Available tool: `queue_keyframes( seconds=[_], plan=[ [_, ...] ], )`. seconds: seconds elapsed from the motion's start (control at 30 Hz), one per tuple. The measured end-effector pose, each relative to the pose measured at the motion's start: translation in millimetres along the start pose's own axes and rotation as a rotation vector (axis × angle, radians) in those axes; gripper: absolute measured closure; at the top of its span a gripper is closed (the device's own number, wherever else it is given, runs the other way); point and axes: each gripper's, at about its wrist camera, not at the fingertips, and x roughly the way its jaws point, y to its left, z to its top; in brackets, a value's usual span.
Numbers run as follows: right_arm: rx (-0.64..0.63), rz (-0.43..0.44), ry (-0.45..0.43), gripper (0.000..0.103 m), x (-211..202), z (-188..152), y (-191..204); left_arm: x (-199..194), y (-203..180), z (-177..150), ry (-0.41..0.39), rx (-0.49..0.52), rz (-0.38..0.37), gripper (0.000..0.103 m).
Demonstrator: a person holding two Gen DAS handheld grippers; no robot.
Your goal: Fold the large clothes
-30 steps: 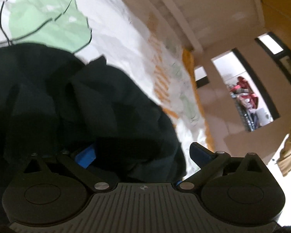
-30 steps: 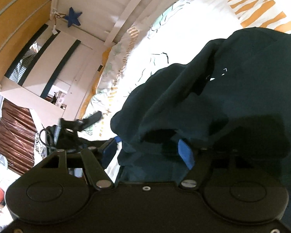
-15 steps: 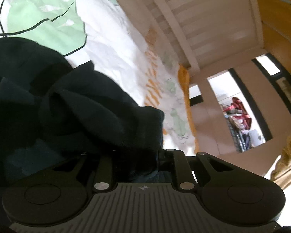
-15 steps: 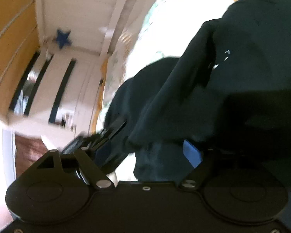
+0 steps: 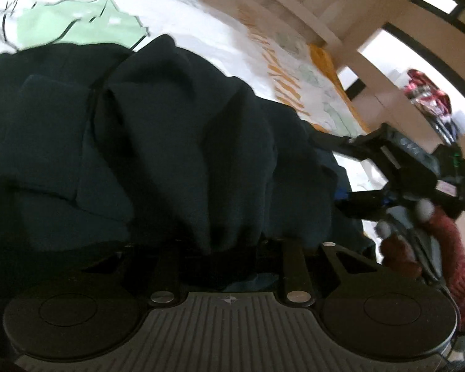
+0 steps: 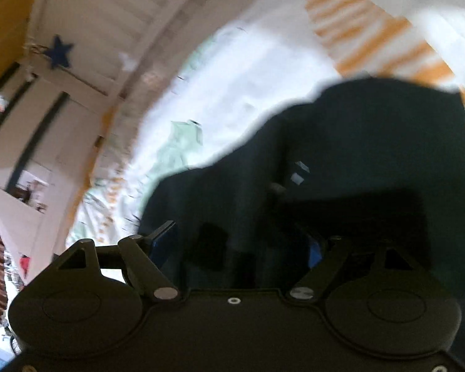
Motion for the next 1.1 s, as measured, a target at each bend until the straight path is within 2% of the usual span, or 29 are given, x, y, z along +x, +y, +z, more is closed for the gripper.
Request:
queue_keyframes(
  seconds=[0.1,0.17,0.23,0.3,0.47,0.6,0.67,0.73,0.8,0.83,0.9,0.97,1.0,1.1],
  plan=[
    [0.018,0.019,-0.009,0.021,-5.4,-7.2,-5.7,-11.9,-6.9,9.5,0.008,0.051,0.003,0.07],
    [0.012,0.019,-0.007,0.021,-9.5,-6.3,-1.9,-22.0,-8.9,13.8,-0.017,0.089,0.003,0.068],
    [-0.006,0.02,-0.007,0.02,-12.3,-6.7,2.1,-33.2,-5.5,21.7,-0.051,0.089,0.011,0.06],
    [-0.017,0.024,-0.003,0.02,-13.9,-10.7,5.3,-37.3,4.1,29.8,-0.075,0.047,0.008,0.058],
    [-0.032,0.03,0.003,0.02,-13.0,-16.7,12.4,-19.6,22.1,51.4,-0.114,-0.114,0.015,0.055],
    [-0.029,0.036,0.005,0.022,-7.2,-12.7,16.5,-9.0,27.5,63.2,-0.132,-0.17,0.014,0.054],
    [-0.031,0.038,0.007,0.029,-5.2,-11.0,17.4,-0.4,31.1,68.5,-0.136,-0.194,0.01,0.051],
    [-0.039,0.016,0.019,0.044,-1.3,-10.3,17.7,4.7,38.9,71.2,-0.137,-0.228,0.013,0.049],
    [-0.062,-0.019,0.029,0.068,0.5,-9.8,15.0,10.1,45.0,74.6,-0.136,-0.261,0.011,0.049],
    [-0.073,-0.031,0.03,0.071,1.0,-9.1,14.7,11.6,47.9,75.0,-0.136,-0.272,0.007,0.049],
    [-0.081,-0.037,0.033,0.079,-0.5,-9.0,12.1,11.8,56.4,74.6,-0.143,-0.304,-0.025,0.051],
    [-0.089,-0.035,0.036,0.081,-3.3,-8.3,10.3,7.9,61.9,71.2,-0.165,-0.339,-0.056,0.07],
    [-0.097,-0.038,0.037,0.082,-4.2,-8.1,10.9,4.6,60.2,69.8,-0.182,-0.328,-0.064,0.091],
    [-0.139,-0.05,0.039,0.084,-5.1,-6.6,16.3,-12.6,45.1,70.1,-0.241,-0.233,-0.065,0.093]
  ],
)
